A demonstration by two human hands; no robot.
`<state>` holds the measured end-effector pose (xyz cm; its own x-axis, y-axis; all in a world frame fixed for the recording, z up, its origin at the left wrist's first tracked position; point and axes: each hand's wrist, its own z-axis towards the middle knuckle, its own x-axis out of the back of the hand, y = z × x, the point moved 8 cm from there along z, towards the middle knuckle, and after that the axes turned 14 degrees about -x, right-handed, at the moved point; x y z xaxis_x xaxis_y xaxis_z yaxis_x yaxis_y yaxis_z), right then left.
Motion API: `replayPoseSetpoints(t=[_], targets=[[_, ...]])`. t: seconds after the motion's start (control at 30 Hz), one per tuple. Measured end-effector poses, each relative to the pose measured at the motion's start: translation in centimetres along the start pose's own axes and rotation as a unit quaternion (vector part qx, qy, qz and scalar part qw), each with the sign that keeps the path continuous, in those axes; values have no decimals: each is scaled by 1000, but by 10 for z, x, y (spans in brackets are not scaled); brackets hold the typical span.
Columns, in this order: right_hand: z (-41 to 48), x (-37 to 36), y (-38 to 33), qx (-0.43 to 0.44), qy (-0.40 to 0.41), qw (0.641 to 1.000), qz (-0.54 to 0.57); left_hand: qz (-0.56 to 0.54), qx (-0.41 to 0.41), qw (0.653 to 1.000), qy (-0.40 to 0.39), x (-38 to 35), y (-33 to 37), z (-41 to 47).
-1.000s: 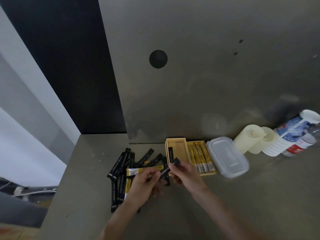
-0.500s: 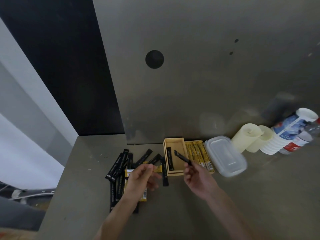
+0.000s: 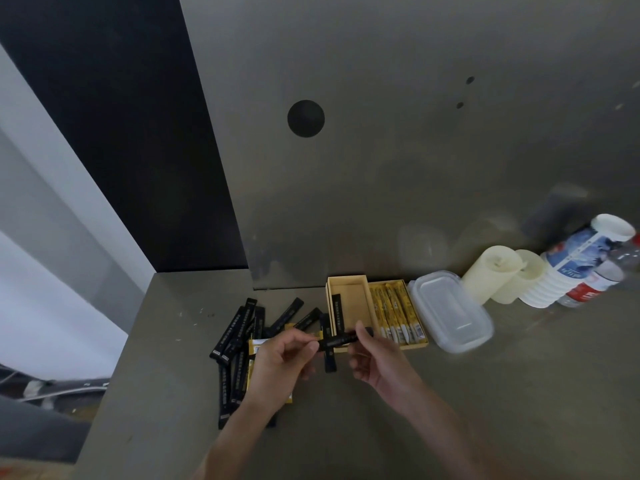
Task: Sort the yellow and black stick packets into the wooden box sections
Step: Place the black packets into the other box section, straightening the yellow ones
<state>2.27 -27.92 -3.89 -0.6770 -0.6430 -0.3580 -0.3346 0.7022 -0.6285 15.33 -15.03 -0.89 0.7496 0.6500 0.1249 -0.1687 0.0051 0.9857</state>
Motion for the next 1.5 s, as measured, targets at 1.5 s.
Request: replayPoseSetpoints(t=[1.5], targets=[[74, 15, -77, 121, 243, 741, -614, 209, -31, 977, 11, 41, -49, 2]])
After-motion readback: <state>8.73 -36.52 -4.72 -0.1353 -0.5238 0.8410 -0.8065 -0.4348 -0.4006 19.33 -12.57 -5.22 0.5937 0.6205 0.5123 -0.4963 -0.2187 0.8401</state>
